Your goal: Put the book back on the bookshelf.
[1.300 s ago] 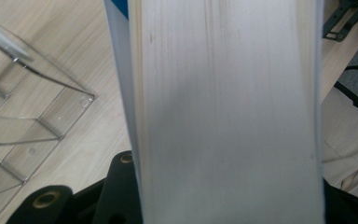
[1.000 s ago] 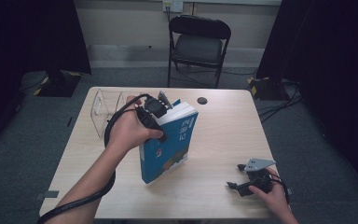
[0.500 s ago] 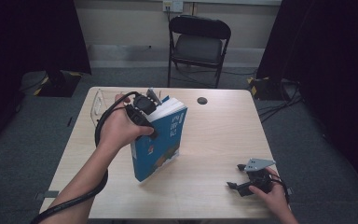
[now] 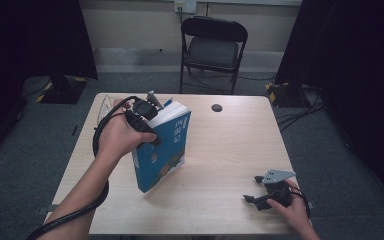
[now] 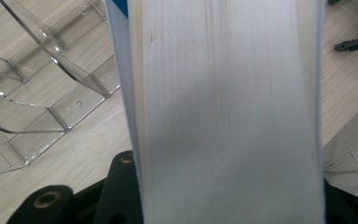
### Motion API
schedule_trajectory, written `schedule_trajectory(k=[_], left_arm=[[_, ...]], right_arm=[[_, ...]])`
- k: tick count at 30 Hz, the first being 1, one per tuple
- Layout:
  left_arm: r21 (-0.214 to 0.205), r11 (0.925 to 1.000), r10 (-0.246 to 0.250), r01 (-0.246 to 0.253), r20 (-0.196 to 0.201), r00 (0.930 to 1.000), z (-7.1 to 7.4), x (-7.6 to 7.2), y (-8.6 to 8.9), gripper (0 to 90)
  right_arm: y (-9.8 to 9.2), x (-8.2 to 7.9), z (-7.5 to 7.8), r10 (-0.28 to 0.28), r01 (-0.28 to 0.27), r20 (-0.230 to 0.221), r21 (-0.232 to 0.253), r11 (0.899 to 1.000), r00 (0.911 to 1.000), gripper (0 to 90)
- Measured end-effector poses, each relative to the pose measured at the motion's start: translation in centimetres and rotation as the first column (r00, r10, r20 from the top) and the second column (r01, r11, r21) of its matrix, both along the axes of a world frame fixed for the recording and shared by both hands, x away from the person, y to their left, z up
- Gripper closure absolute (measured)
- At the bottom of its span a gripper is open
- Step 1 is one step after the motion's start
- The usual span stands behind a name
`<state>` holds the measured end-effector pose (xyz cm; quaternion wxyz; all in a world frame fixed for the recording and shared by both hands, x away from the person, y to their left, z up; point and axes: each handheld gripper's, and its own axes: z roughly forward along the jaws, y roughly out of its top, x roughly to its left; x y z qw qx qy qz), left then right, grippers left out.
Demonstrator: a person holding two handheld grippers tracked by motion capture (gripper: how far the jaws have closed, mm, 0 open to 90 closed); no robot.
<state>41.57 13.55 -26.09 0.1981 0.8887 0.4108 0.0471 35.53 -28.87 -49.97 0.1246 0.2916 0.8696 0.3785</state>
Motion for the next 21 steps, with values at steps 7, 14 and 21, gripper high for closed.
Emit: schedule_trajectory(k=[7, 14, 21], left_arm=[[-0.006, 0.9994, 0.035, -0.035, 0.004, 0.9994, 0.1, 0.1, 1.2, 61.7], [0.010, 0.9982, 0.058, -0.058, 0.009, 0.9983, 0.2, 0.2, 2.0, 61.7], [0.011, 0.9979, 0.064, -0.064, 0.011, 0.9979, 0.3, 0.3, 2.7, 61.8]], right_arm=[[0.0, 0.0, 0.0, 0.000, 0.000, 0.000, 0.001, 1.000, 1.0000, 12.9], [0.0, 0.0, 0.0, 0.000, 0.000, 0.001, 0.001, 1.000, 1.0000, 12.9], [0.0, 0.0, 0.0, 0.001, -0.001, 0.000, 0.000, 1.000, 1.0000, 12.9]])
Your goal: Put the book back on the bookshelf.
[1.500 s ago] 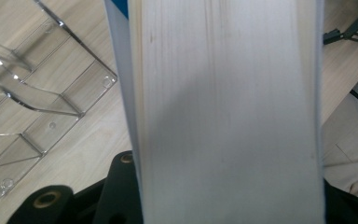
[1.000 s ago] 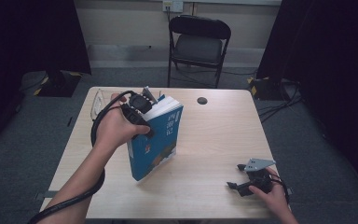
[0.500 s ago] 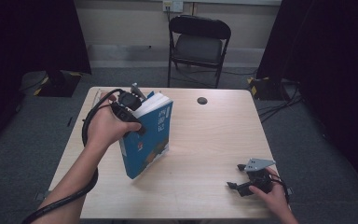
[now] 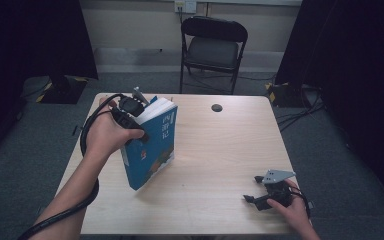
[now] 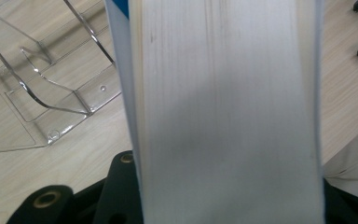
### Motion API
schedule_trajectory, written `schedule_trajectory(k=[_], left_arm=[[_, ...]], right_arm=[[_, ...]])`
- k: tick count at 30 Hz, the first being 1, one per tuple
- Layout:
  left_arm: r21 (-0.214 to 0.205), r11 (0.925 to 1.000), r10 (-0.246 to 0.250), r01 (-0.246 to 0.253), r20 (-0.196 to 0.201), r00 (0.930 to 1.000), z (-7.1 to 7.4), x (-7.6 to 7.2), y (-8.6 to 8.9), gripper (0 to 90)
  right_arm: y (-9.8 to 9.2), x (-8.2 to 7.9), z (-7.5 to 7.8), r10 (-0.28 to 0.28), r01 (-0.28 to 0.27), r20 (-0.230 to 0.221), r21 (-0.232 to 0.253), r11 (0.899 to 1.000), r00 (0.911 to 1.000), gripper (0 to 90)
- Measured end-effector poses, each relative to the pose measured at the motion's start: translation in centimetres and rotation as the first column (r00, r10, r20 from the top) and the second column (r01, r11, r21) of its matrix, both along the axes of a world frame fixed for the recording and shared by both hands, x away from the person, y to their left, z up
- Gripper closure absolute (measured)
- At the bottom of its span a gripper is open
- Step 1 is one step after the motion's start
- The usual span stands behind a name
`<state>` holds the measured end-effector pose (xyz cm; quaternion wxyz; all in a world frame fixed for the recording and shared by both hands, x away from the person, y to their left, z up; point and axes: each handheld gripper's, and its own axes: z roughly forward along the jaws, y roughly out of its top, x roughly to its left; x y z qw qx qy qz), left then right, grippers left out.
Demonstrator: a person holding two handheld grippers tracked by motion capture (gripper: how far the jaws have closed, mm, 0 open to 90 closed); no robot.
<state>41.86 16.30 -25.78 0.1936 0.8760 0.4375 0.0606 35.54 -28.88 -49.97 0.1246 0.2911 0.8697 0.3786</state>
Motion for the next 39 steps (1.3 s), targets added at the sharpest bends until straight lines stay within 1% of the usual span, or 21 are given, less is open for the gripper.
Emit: schedule_trajectory(k=[4, 9, 10, 11, 13, 15, 16, 19, 22, 24, 25, 27, 28, 29, 30, 33, 35, 36, 37, 38, 39], left_arm=[[-0.012, 0.9998, 0.016, -0.016, -0.007, 0.9999, 0.1, 0.1, 0.4, 61.7], [-0.009, 0.9994, 0.034, -0.034, -0.003, 0.9994, 0.1, 0.1, 0.9, 61.7], [-0.006, 0.9996, 0.029, -0.029, -0.006, 0.9996, 0.2, 0.2, 1.1, 61.7], [-0.011, 0.9990, 0.043, -0.043, -0.012, 0.9990, 0.1, 0.2, 1.1, 61.7], [-0.010, 0.9991, 0.042, -0.042, -0.015, 0.9990, 0.1, 0.3, 1.3, 61.7], [-0.018, 0.9983, 0.056, -0.056, -0.017, 0.9983, 0.0, 0.4, 1.4, 61.7], [-0.015, 0.9987, 0.049, -0.049, -0.017, 0.9987, 0.0, 0.5, 1.5, 61.7], [-0.010, 0.9984, 0.055, -0.055, -0.013, 0.9984, -0.1, 0.5, 1.5, 61.7], [-0.007, 0.9982, 0.060, -0.060, -0.021, 0.9980, -0.1, 0.8, 1.7, 61.7], [-0.012, 0.9977, 0.067, -0.067, -0.019, 0.9976, -0.1, 0.9, 1.8, 61.7], [-0.019, 0.9967, 0.078, -0.079, -0.018, 0.9968, -0.1, 0.9, 1.9, 61.7], [-0.017, 0.9970, 0.075, -0.075, -0.012, 0.9971, -0.1, 0.9, 1.9, 61.7], [-0.020, 0.9966, 0.080, -0.080, -0.017, 0.9967, -0.1, 1.1, 2.0, 61.7], [-0.029, 0.9946, 0.099, -0.099, -0.022, 0.9949, -0.1, 1.1, 2.0, 61.7], [-0.027, 0.9945, 0.101, -0.101, -0.024, 0.9946, -0.1, 1.2, 2.0, 61.7], [-0.016, 0.9960, 0.087, -0.088, -0.022, 0.9959, 0.0, 1.4, 2.0, 61.7], [-0.023, 0.9948, 0.099, -0.100, -0.025, 0.9947, -0.1, 1.5, 1.9, 61.7], [-0.019, 0.9953, 0.095, -0.095, -0.023, 0.9952, 0.0, 1.7, 1.9, 61.7], [-0.025, 0.9947, 0.099, -0.099, -0.025, 0.9948, 0.0, 1.8, 1.9, 61.7], [-0.044, 0.9901, 0.132, -0.133, -0.033, 0.9907, -0.1, 1.7, 1.8, 61.7], [-0.031, 0.9940, 0.104, -0.105, -0.023, 0.9943, 0.0, 1.9, 1.9, 61.7]], right_arm=[[0.0, 0.0, 0.0, 0.000, 0.000, 0.000, 0.000, 1.000, 1.0000, 12.9], [0.0, 0.0, 0.0, 0.000, 0.000, 0.000, 0.000, 1.000, 1.0000, 12.9], [0.0, 0.0, 0.0, 0.000, 0.000, 0.000, 0.000, 1.000, 1.0000, 12.9], [0.0, 0.0, 0.0, 0.000, 0.000, 0.000, 0.000, 1.000, 1.0000, 12.9], [0.0, 0.0, 0.0, 0.000, 0.000, 0.000, 0.000, 1.000, 1.0000, 12.9], [0.0, 0.0, 0.0, 0.000, 0.000, 0.000, 0.000, 1.000, 1.0000, 12.9], [0.0, 0.0, 0.0, 0.000, 0.000, 0.000, 0.000, 1.000, 1.0000, 12.9], [0.0, 0.0, 0.0, 0.000, 0.000, 0.000, 0.000, 1.000, 1.0000, 12.9], [0.0, 0.0, 0.0, 0.000, 0.000, 0.000, 0.000, 1.000, 1.0000, 12.9], [0.0, 0.0, 0.0, 0.000, 0.000, 0.000, 0.000, 1.000, 1.0000, 12.9], [0.0, 0.0, 0.0, 0.000, 0.000, 0.000, 0.000, 1.000, 1.0000, 12.9], [0.0, 0.0, 0.0, 0.000, 0.000, 0.000, 0.000, 1.000, 1.0000, 12.9], [0.0, 0.0, 0.0, 0.000, 0.000, 0.000, 0.000, 1.000, 1.0000, 12.9], [0.0, 0.0, 0.0, 0.002, -0.002, -0.002, 0.000, 1.000, 1.0000, 12.9], [0.0, 0.0, 0.0, 0.002, -0.002, -0.002, 0.000, 1.000, 1.0000, 12.9], [0.0, 0.0, 0.0, 0.003, -0.003, -0.002, 0.000, 1.000, 1.0000, 12.9], [0.0, 0.0, 0.0, 0.004, -0.004, -0.001, 0.000, 1.000, 1.0000, 12.9], [0.0, 0.0, 0.0, 0.003, -0.003, -0.002, 0.000, 1.000, 1.0000, 12.9], [0.0, 0.0, 0.0, 0.003, -0.003, -0.002, 0.000, 1.000, 1.0000, 12.9], [0.0, 0.0, 0.0, 0.001, -0.001, -0.003, 0.002, 1.000, 1.0000, 12.9], [0.0, 0.0, 0.0, 0.001, -0.001, -0.003, 0.002, 1.000, 1.0000, 12.9]])
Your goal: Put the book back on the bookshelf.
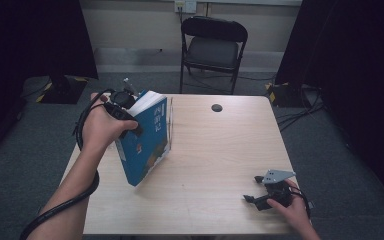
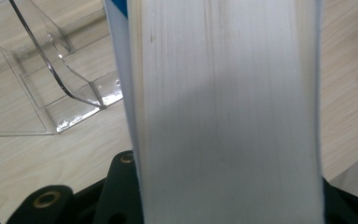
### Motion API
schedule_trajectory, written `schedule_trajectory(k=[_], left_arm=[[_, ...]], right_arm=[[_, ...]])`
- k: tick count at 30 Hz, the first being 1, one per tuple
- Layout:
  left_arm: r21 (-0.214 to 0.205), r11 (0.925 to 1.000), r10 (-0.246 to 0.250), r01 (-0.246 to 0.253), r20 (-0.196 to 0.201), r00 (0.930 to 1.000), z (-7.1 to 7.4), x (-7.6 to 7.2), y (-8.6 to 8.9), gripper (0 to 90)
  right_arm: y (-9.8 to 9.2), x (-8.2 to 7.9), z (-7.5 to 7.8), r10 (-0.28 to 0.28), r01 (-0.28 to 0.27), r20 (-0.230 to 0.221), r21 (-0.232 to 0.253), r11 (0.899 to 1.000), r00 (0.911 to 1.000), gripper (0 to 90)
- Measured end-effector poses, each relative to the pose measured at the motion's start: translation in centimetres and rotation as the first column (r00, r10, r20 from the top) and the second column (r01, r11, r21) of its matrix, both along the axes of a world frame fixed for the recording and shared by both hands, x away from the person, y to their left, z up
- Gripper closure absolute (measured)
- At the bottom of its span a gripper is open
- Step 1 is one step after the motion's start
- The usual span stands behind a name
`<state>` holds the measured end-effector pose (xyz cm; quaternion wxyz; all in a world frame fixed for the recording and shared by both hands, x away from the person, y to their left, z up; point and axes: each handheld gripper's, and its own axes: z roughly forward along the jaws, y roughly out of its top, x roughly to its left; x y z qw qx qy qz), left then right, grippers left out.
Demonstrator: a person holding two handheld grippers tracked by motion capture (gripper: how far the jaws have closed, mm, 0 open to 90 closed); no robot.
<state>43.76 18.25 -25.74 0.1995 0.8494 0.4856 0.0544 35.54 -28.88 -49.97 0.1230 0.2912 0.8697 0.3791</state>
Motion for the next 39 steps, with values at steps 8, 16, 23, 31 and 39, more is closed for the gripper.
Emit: schedule_trajectory(k=[8, 16, 23, 31, 39], left_arm=[[0.000, 0.9995, 0.032, -0.032, 0.002, 0.9995, 0.0, 0.5, 0.2, 61.7], [0.009, 0.9986, 0.052, -0.052, -0.001, 0.9987, -0.1, 1.2, 0.0, 61.7], [0.014, 0.9979, 0.064, -0.064, 0.010, 0.9979, 0.0, 1.7, -0.4, 61.7], [0.001, 0.9959, 0.091, -0.091, 0.004, 0.9959, 0.0, 2.2, -0.8, 61.7], [0.023, 0.9967, 0.078, -0.078, 0.015, 0.9969, 0.3, 2.6, -0.9, 61.7]], right_arm=[[0.0, 0.0, 0.0, 0.000, 0.000, 0.000, 0.000, 1.000, 1.0000, 12.9], [0.0, 0.0, 0.0, 0.002, -0.002, 0.000, -0.001, 1.000, 1.0000, 12.9], [0.0, 0.0, 0.0, 0.006, -0.006, 0.002, -0.003, 1.000, 1.0000, 12.9], [-0.1, 0.0, 0.0, 0.008, -0.008, 0.002, -0.003, 1.000, 1.0000, 12.9], [-0.1, 0.1, 0.0, 0.009, -0.009, 0.003, -0.003, 1.000, 1.0000, 12.9]])
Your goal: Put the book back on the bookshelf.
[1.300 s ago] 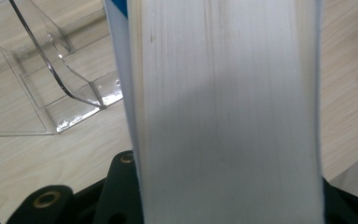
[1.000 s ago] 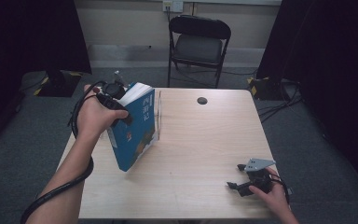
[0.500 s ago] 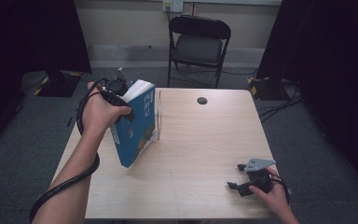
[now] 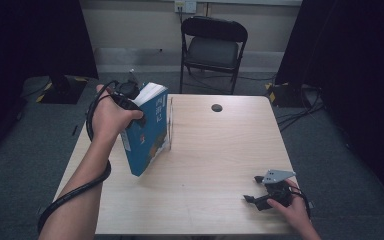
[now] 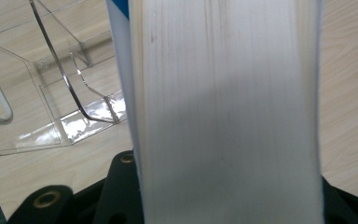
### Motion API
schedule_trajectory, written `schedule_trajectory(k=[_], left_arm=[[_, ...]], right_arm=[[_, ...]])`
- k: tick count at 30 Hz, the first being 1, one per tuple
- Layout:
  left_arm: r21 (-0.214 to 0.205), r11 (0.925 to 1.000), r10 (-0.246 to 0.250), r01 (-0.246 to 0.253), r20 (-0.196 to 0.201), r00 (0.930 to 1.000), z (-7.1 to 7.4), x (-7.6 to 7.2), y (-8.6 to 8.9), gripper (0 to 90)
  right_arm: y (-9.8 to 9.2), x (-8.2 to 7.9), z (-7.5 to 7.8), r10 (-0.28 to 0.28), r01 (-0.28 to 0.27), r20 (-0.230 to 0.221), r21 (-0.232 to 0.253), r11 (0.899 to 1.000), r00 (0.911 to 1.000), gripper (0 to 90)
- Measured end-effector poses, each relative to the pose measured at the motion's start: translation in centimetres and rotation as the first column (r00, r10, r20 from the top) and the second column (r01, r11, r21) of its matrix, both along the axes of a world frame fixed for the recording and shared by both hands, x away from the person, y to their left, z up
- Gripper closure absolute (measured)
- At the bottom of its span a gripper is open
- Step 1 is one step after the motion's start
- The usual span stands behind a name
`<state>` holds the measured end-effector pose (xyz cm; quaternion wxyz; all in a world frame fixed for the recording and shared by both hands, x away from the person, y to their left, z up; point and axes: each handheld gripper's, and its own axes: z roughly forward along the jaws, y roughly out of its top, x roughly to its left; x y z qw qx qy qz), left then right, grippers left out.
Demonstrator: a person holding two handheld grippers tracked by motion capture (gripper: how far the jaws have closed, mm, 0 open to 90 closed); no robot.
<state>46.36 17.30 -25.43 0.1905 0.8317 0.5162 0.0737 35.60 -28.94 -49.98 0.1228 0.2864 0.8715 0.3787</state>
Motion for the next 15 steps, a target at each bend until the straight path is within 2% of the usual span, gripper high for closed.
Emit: schedule_trajectory(k=[2, 3, 11, 15], left_arm=[[0.006, 0.9999, -0.016, 0.016, 0.003, 0.9999, -0.03, 0.18, 0.01, 61.7], [-0.004, 0.9999, 0.015, -0.015, -0.004, 0.9999, -0.13, 0.20, -0.08, 61.7], [-0.021, 0.9993, 0.030, -0.030, -0.021, 0.9993, -0.44, 0.81, 0.03, 61.7], [-0.016, 0.9992, 0.036, -0.036, -0.010, 0.9993, -0.39, 0.98, 0.03, 61.7]], right_arm=[[0.01, 0.00, 0.00, -0.001, 0.001, 0.000, 0.001, 1.000, 1.0000, 12.9], [0.01, -0.01, 0.01, -0.001, 0.001, -0.001, 0.001, 1.000, 1.0000, 12.9], [0.00, 0.00, 0.00, 0.000, 0.000, 0.001, 0.000, 1.000, 1.0000, 12.8], [0.00, 0.00, 0.00, 0.000, 0.000, 0.000, 0.000, 1.000, 1.0000, 12.9]])
